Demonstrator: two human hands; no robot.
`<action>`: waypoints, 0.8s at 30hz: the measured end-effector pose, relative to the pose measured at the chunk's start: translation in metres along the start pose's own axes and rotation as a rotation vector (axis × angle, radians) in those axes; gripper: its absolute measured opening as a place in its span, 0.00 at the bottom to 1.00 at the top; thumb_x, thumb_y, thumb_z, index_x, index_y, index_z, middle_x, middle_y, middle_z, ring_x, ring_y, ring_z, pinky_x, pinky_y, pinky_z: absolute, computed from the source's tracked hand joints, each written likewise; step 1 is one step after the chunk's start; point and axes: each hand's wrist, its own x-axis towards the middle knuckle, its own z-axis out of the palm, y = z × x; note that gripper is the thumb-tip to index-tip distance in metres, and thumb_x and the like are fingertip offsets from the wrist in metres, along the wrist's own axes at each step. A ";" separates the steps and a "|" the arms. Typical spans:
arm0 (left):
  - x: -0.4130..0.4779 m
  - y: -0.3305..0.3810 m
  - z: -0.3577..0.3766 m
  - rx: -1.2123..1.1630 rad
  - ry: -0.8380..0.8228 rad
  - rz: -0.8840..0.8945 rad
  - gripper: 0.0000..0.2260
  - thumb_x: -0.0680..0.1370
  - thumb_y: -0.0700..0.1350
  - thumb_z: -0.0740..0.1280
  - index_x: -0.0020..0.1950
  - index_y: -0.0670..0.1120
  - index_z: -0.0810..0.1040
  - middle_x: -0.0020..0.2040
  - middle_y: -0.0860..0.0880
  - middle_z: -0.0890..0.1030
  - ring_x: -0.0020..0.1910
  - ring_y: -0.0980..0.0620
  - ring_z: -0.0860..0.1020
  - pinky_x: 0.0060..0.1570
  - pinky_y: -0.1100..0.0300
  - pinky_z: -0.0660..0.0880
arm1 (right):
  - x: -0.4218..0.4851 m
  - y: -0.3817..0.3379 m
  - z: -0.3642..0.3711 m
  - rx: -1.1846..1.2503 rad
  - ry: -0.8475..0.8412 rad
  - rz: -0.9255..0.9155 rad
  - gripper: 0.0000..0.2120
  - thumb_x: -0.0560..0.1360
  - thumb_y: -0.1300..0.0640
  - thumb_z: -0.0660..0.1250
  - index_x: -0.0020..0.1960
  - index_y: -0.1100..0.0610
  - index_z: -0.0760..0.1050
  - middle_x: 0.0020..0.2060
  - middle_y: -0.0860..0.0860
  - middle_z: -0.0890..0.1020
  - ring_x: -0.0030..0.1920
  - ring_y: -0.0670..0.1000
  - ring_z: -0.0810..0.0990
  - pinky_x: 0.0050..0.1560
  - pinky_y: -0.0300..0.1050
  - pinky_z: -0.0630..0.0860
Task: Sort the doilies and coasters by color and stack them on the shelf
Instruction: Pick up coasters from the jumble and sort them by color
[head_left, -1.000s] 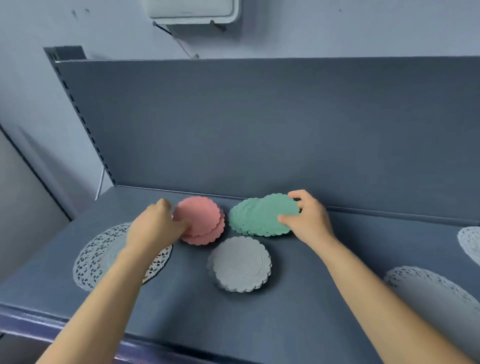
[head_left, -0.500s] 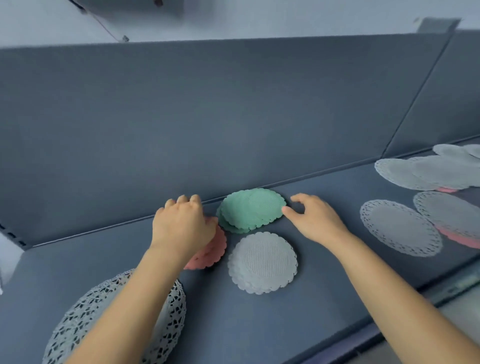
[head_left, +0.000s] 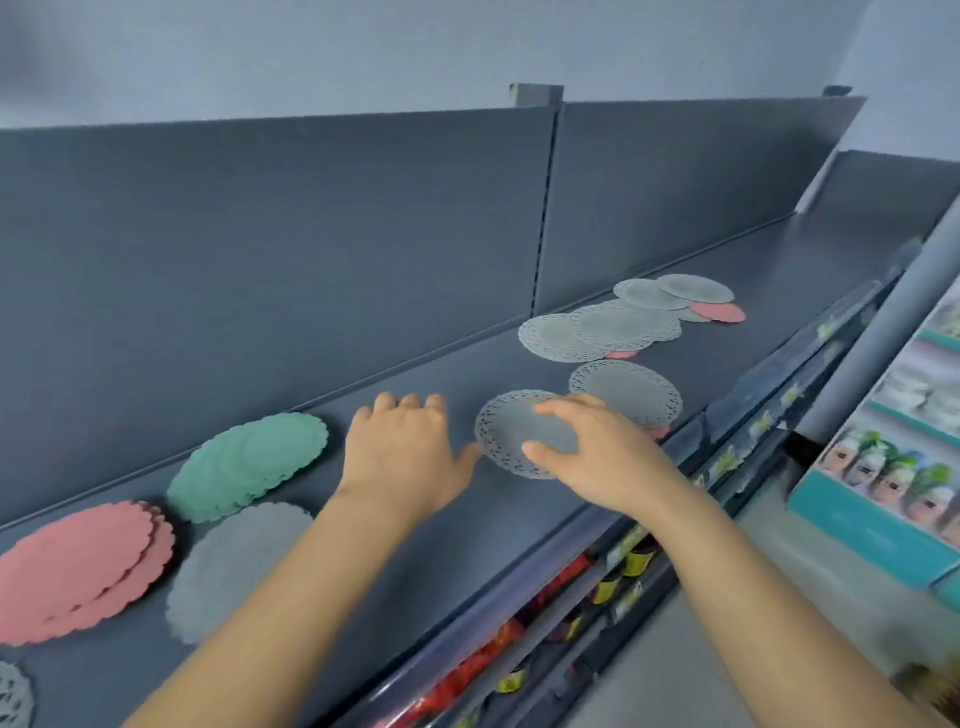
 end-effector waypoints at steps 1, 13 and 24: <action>0.006 0.025 0.000 -0.002 0.000 0.001 0.25 0.77 0.64 0.56 0.63 0.45 0.70 0.61 0.46 0.76 0.63 0.44 0.70 0.60 0.54 0.66 | -0.003 0.020 -0.007 0.018 0.017 0.002 0.22 0.76 0.45 0.64 0.69 0.46 0.68 0.70 0.46 0.67 0.67 0.49 0.70 0.66 0.45 0.67; 0.104 0.274 0.013 -0.099 -0.056 0.064 0.18 0.80 0.51 0.56 0.66 0.43 0.66 0.63 0.43 0.75 0.63 0.41 0.71 0.60 0.50 0.67 | -0.006 0.240 -0.094 0.088 0.147 0.046 0.16 0.78 0.52 0.64 0.65 0.51 0.73 0.63 0.45 0.73 0.61 0.48 0.74 0.59 0.42 0.71; 0.264 0.338 0.041 -0.130 -0.064 0.008 0.19 0.79 0.52 0.60 0.66 0.42 0.67 0.63 0.42 0.74 0.64 0.41 0.71 0.61 0.49 0.67 | 0.102 0.340 -0.132 0.023 0.067 0.017 0.19 0.78 0.54 0.62 0.68 0.50 0.69 0.65 0.47 0.74 0.63 0.49 0.73 0.60 0.43 0.69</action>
